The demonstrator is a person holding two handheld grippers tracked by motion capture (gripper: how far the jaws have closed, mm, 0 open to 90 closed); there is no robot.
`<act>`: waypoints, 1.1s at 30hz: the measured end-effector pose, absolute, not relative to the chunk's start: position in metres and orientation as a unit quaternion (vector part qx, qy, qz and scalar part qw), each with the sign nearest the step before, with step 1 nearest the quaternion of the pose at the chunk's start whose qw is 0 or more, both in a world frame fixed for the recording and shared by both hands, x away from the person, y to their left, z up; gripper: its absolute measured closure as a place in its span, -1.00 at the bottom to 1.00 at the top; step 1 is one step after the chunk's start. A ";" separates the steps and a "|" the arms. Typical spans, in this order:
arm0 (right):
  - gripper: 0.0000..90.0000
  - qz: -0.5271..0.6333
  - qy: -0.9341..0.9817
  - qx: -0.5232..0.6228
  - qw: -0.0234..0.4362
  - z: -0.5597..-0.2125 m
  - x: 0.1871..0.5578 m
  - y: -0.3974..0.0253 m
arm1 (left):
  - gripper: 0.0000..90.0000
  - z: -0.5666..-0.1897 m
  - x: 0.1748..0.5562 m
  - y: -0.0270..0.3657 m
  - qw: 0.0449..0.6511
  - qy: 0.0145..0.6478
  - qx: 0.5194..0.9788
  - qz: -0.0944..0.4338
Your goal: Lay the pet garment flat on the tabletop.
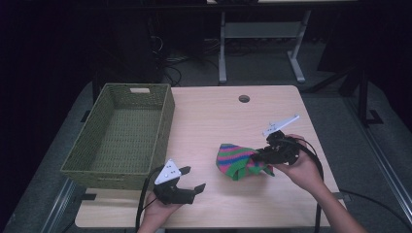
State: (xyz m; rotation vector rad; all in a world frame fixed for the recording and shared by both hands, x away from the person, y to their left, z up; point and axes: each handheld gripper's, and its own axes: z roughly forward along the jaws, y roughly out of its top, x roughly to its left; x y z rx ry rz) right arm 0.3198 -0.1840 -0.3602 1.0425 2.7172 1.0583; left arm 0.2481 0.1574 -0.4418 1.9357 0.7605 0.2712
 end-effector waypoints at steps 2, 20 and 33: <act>0.72 0.343 0.878 0.332 0.021 -0.363 0.317 -0.184 | -0.57 -0.442 0.248 0.158 0.499 0.313 0.800 0.113; 0.70 0.319 0.886 0.335 -0.013 -0.418 0.311 -0.164 | -0.57 -0.443 0.248 0.157 0.495 0.311 0.804 0.109; 0.54 0.308 0.886 0.343 -0.046 -0.434 0.314 -0.166 | -0.57 -0.443 0.248 0.156 0.493 0.310 0.806 0.110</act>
